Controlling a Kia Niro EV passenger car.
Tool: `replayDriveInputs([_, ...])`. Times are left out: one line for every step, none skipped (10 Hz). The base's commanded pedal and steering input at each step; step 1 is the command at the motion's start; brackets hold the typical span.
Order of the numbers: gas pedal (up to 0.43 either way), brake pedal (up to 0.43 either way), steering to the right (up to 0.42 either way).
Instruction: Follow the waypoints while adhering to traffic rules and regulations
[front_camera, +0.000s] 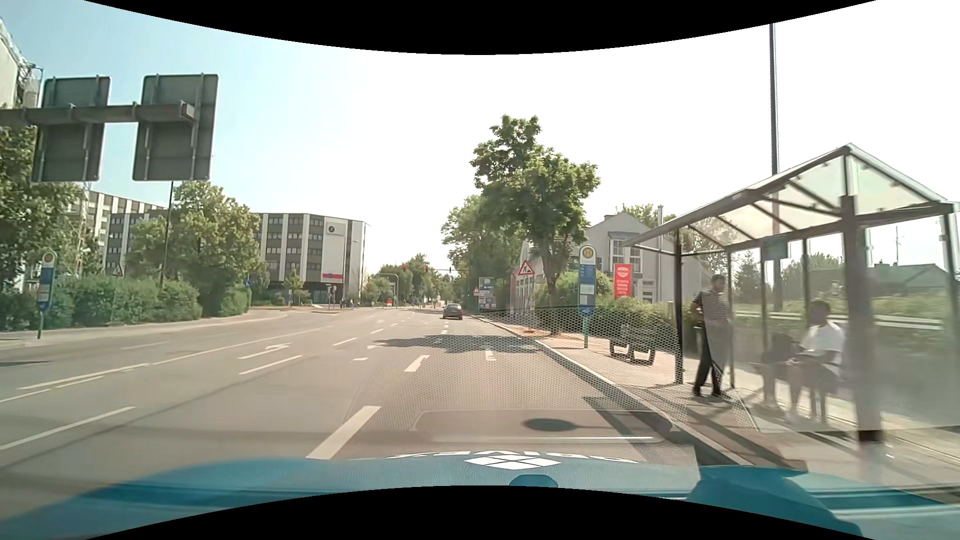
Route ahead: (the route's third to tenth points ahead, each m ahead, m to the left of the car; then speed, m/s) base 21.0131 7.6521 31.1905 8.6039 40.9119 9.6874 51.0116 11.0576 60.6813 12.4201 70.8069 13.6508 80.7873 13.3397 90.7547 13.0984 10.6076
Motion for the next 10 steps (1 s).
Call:
replayDriveInputs([0.150, 0.000, -0.024])
replayDriveInputs([0.150, 0.000, -0.024])
replayDriveInputs([0.150, 0.000, -0.023])
replayDriveInputs([0.150, 0.000, -0.021])
replayDriveInputs([0.150, 0.000, -0.022])
replayDriveInputs([0.150, 0.000, -0.021])
replayDriveInputs([0.150, 0.000, -0.018])
replayDriveInputs([0.150, 0.000, -0.012])
replayDriveInputs([0.138, 0.000, -0.012])
replayDriveInputs([0.138, 0.000, -0.012])
